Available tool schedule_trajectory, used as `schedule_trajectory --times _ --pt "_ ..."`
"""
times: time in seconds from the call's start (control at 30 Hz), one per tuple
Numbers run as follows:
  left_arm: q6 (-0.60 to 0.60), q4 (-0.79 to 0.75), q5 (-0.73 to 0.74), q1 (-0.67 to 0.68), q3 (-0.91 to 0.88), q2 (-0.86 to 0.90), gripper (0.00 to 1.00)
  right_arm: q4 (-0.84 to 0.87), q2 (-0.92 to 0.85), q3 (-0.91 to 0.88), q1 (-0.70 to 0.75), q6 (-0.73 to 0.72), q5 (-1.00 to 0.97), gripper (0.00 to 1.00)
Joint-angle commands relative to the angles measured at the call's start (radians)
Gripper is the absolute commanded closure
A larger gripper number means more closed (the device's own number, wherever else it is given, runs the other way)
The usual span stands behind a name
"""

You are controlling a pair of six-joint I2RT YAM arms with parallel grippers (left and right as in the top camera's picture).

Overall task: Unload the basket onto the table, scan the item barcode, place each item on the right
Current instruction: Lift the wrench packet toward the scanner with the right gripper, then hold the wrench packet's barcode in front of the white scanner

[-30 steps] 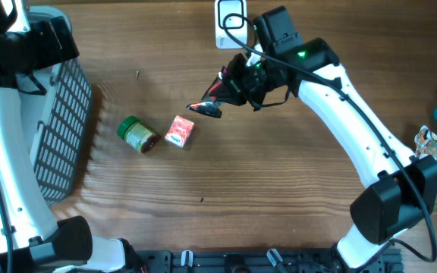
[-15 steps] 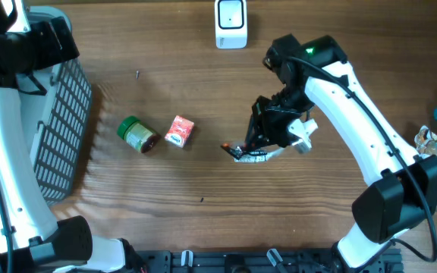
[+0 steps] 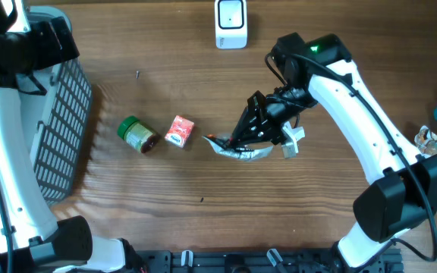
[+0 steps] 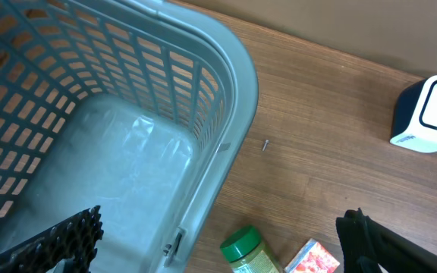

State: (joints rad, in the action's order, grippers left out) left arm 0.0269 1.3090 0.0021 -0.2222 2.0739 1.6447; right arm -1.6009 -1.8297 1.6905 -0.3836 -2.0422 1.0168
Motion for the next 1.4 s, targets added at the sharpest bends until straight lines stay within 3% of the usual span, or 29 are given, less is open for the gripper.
schedule_trajectory --times 0.0,0.37,0.9,1.0,1.07,1.17,1.3,1.37 --pt "-0.016 -0.002 0.005 -0.003 0.01 0.0 0.0 -0.008 0.016 0.004 0.005 -0.025 0.165 0.96" --pt "-0.016 -0.002 0.005 -0.003 0.01 0.0 0.0 -0.008 0.016 0.004 0.045 -0.025 0.467 0.96" --pt "-0.016 -0.002 0.005 -0.003 0.01 0.0 0.0 -0.005 0.016 0.004 0.058 -0.026 0.473 0.96" --pt "-0.016 -0.002 0.005 -0.003 0.01 0.0 0.0 0.131 0.016 0.004 0.058 -0.025 0.377 0.96" --pt "-0.016 -0.002 0.005 -0.003 0.01 0.0 0.0 0.231 0.016 0.004 0.058 0.048 0.269 0.95" --pt "-0.016 -0.002 0.005 -0.003 0.01 0.0 0.0 0.425 0.016 0.004 0.058 0.341 0.056 0.95" --pt "-0.016 -0.002 0.005 -0.003 0.01 0.0 0.0 0.649 0.016 0.004 0.056 0.616 -0.092 0.95" --pt "-0.016 -0.002 0.005 -0.003 0.01 0.0 0.0 0.678 0.016 0.004 0.056 0.678 -0.208 0.95"
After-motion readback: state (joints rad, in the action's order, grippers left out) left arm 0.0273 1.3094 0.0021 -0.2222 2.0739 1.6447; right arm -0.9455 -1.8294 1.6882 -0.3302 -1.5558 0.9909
